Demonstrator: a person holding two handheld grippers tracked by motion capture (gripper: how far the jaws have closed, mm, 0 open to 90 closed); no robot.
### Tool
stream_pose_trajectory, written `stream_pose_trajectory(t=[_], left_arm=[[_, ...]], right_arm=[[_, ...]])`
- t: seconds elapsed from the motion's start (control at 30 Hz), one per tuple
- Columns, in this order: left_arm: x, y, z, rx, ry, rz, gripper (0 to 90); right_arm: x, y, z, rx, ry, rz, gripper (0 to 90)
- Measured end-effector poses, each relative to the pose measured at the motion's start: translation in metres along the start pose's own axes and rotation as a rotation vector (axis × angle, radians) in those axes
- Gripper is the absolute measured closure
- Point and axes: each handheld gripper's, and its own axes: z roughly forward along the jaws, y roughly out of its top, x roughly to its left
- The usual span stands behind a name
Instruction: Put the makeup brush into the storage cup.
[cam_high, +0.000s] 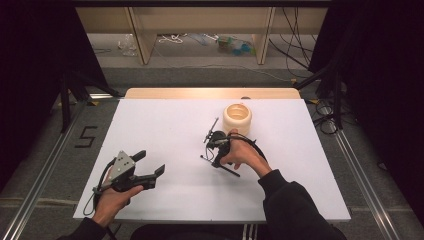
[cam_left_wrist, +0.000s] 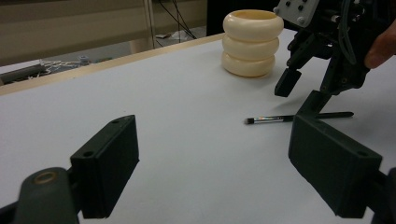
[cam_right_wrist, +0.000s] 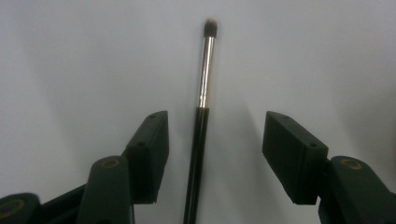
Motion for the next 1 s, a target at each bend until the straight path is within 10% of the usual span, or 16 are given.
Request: stream_pose_trajectory(t=[1.0], left_arm=[[-0.0005,0.0004,0.0004,-0.001,-0.001,0.005,16.4]], right_arm=[[-0.0015,0.0006,0.0074,0.057,0.032,-0.022,60.2]])
